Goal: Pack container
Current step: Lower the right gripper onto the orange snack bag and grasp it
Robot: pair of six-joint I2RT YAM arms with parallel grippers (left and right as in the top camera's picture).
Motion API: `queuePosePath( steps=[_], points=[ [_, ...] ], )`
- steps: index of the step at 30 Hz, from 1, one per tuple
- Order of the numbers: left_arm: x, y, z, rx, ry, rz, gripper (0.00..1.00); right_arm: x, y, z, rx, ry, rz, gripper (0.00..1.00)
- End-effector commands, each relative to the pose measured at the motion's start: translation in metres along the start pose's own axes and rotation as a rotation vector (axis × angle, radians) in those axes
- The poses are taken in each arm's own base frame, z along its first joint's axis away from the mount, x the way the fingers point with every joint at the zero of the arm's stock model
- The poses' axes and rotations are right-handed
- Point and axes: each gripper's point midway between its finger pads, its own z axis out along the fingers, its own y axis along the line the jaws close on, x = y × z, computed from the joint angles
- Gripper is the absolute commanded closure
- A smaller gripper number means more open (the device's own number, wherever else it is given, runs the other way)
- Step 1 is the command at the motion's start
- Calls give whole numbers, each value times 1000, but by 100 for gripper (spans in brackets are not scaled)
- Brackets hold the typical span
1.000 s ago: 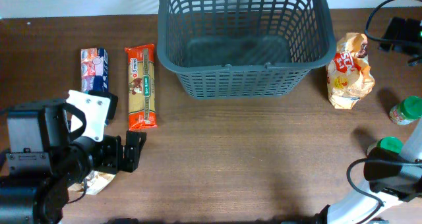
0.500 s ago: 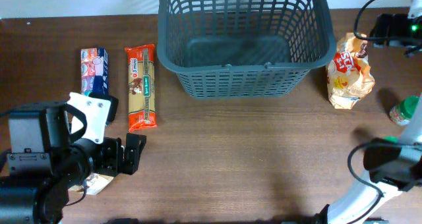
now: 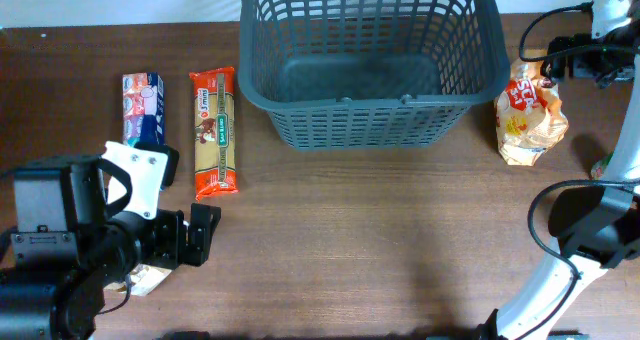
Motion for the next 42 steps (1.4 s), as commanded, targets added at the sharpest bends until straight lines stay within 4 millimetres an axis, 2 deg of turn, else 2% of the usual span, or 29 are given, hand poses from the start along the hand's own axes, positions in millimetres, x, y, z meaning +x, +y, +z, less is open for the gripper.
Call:
queuePosePath(
  steps=[1,29,42],
  points=[
    [-1,2,-3,-15,-6,-11,1,1,9,11,-54,17,-58,1],
    [0,10,-4,-60,-1,-11,1,33,10,103,-129,247,-41,1],
    [0,11,-4,-64,-1,-11,1,43,11,132,-152,305,-33,1]
  ],
)
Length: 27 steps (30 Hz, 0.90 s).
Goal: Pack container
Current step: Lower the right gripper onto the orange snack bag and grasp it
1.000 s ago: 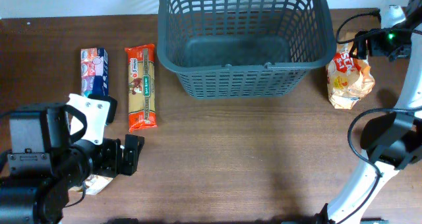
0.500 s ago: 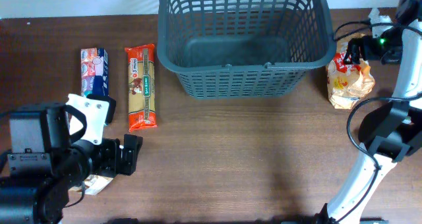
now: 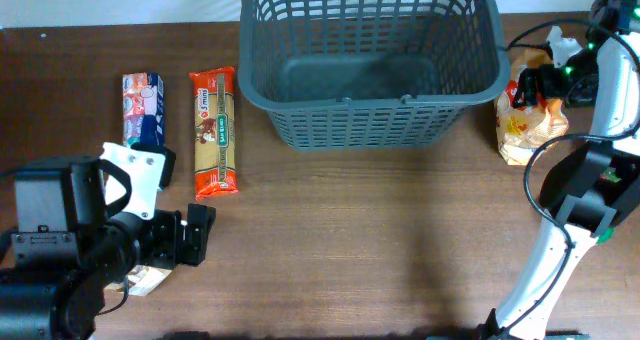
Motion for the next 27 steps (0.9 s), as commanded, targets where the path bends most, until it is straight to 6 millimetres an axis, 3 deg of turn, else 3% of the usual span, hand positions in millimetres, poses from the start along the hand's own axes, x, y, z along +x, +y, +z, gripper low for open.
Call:
queuePosePath(
  steps=[1,20,27],
  points=[
    [-3,3,-3,-18,-11,-11,1,0,3,17,-28,27,-7,1],
    [-3,3,-3,-18,-12,-11,1,8,0,67,-64,121,5,1],
    [-3,3,-3,-18,-12,-11,1,20,2,93,-91,189,14,1]
  ],
)
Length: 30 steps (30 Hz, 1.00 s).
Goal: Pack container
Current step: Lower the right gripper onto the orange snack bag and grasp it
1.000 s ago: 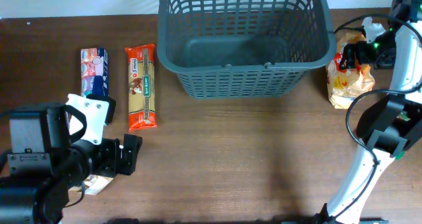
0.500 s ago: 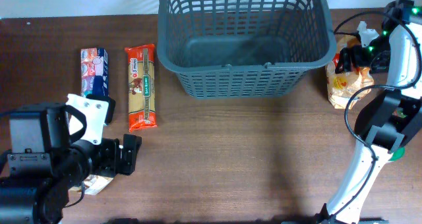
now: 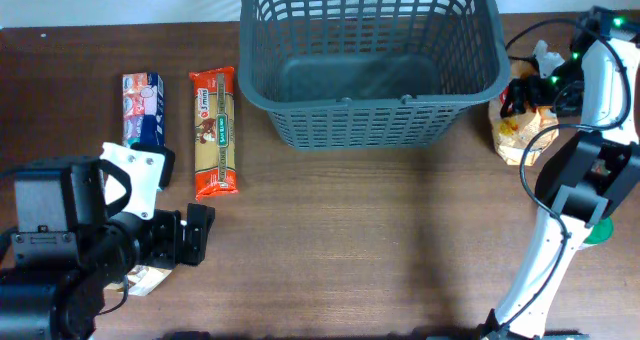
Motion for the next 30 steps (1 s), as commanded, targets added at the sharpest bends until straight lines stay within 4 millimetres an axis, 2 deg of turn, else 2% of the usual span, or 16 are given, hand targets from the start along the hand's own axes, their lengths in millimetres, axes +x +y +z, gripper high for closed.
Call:
queuePosePath(
  steps=[1,4,7,10,11,12,13,21,30],
  points=[
    [-3,2,-3,-12,-13,-11,1,17,-1,43,-28,119,5,1],
    [-3,2,-3,-12,-15,-10,1,24,-1,53,-36,148,9,1],
    [-4,2,-3,-13,-19,-10,1,27,0,57,-40,158,11,32],
    [-5,2,-3,-13,-18,-10,1,26,-1,58,-39,157,11,48],
    [-5,2,-3,-12,-17,-10,1,26,-1,58,-39,157,11,62],
    [-5,3,-2,-12,-15,-10,1,26,-1,58,-39,157,12,83],
    [-5,3,-2,-12,-15,-11,1,26,-1,58,-37,156,25,96],
    [-5,3,-2,-12,-12,-11,1,23,-1,57,-45,138,126,96],
    [-5,3,-2,-12,-12,-11,1,12,6,41,-219,45,200,96]
  ],
)
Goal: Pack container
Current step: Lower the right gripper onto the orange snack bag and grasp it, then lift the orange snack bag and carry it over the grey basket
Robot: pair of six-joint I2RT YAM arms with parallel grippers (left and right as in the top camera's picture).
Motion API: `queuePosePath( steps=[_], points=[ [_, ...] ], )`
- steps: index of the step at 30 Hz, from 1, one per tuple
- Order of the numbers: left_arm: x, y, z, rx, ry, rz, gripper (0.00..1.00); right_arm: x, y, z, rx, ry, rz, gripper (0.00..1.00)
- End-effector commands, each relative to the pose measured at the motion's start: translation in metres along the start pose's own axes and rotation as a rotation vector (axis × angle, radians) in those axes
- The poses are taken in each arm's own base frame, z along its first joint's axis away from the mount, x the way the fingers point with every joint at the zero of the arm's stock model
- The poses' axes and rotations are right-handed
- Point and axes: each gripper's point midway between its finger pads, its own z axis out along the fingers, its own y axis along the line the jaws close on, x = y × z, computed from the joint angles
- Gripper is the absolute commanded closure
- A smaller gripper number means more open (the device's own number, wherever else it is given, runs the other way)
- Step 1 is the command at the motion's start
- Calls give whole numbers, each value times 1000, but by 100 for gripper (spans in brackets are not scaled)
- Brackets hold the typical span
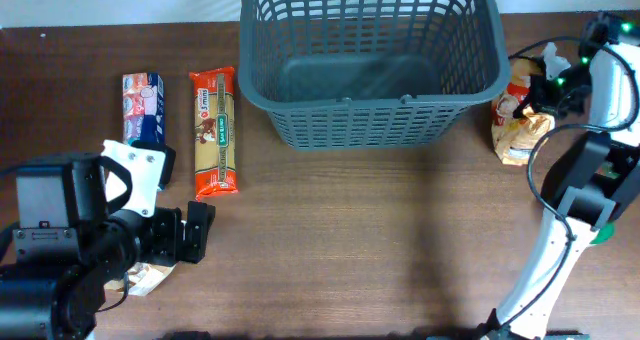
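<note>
The dark grey slatted basket (pixel 370 130) stands at the back centre, with nothing visible inside. Left of it lie an orange pasta packet (pixel 215 130) and a blue and white box (pixel 143 105). A yellow and orange snack bag (pixel 515 130) lies right of the basket. My right gripper (pixel 535 95) sits on the bag's upper part; its fingers are too dark and small to read. At the front left my left gripper (pixel 190 235) stands open just below the pasta packet. A small pale packet (pixel 150 278) peeks out from under the left arm.
The right arm's white links and black cable (pixel 580 190) run down the right edge of the brown table (pixel 380 250). The bulky left arm body (pixel 60 250) fills the front left corner. The basket's right wall stands close to the snack bag.
My right gripper has shifted a little to the right on the snack bag, and more of the bag's top shows beside the basket. The left arm has not moved.
The right gripper was first up at the back right corner, clear of the snack bag. Then it was over the bag's top, then lower and further left against it, and now it rests on the bag. The left gripper stayed open near the pasta packet throughout.
</note>
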Motion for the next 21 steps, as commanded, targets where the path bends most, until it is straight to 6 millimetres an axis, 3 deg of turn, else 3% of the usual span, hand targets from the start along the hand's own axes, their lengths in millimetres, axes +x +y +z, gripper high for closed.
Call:
queuePosePath(
  steps=[1,6,13,14,16,17,21],
  points=[
    [-3,2,-4,-12,-17,-10,1,11,-1,36,-126,73,92,96],
    [-4,2,-4,-12,-17,-10,1,-5,-6,-2,-121,-24,123,96],
    [-4,2,-3,-12,-16,-10,1,-38,18,-106,-146,-307,56,96],
    [-4,2,-3,-12,-16,-10,1,-42,28,-134,-146,-388,22,96],
    [-4,2,-3,-12,-16,-10,1,-45,34,-159,-134,-467,34,96],
    [-4,2,-3,-12,-16,-10,1,-46,45,-185,-148,-536,26,96],
    [-4,2,-3,-12,-15,-11,1,-38,66,-222,-176,-616,-19,96]
  ],
)
